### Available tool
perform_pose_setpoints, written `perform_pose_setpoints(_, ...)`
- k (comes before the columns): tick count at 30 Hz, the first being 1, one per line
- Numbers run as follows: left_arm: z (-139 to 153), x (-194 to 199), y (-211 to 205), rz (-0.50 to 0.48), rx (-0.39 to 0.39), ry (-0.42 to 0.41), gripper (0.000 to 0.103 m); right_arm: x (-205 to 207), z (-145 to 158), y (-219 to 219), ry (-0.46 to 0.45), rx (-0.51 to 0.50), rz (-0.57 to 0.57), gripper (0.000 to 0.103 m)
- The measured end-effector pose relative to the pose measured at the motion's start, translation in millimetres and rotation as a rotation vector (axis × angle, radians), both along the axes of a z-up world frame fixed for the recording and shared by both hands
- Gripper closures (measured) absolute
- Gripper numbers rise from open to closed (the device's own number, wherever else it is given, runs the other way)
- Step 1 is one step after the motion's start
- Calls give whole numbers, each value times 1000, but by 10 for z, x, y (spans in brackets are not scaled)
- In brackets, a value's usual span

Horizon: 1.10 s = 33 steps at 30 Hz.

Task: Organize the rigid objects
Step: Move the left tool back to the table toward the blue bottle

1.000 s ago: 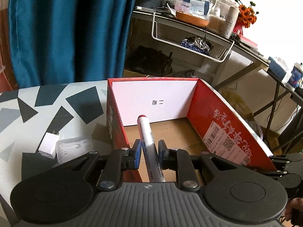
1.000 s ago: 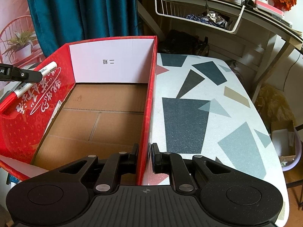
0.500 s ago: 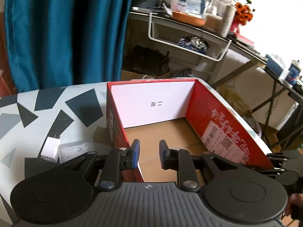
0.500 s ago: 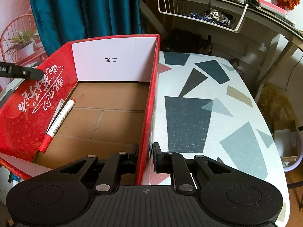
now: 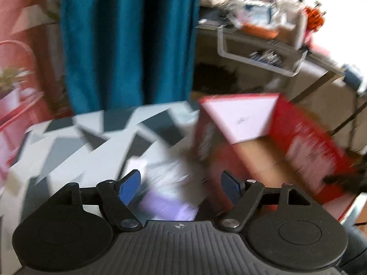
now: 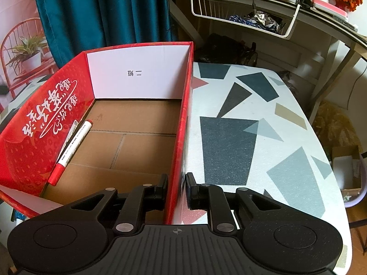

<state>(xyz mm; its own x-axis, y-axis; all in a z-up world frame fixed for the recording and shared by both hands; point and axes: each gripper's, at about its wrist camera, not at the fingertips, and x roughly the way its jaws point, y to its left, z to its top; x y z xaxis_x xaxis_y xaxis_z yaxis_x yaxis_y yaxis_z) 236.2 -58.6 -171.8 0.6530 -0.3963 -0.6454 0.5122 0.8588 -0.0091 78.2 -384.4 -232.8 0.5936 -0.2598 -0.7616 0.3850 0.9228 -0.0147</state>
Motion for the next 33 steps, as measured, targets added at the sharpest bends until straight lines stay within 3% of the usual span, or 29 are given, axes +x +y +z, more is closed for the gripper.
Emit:
perform_pose_setpoints(5, -349, -17, 281, 86, 7, 107, 30, -4, 0, 5, -1, 5, 3, 85)
perform_pose_setpoints(7, -460, 5, 391, 130, -3, 143, 40, -6, 1, 5, -2, 5, 3, 85)
perform_pose_setpoints(10, -586, -60, 495, 156, -29, 184, 42, -4, 2, 8, -2, 6, 3, 85)
perform_pose_setpoints(16, -818, -344, 559, 136, -9, 243, 42, -2, 4, 17, 0, 6, 7, 84)
perform_pose_setpoints(33, -885, -604, 563, 208, -27, 253, 47, 13, 14, 25, 17, 0, 27, 84)
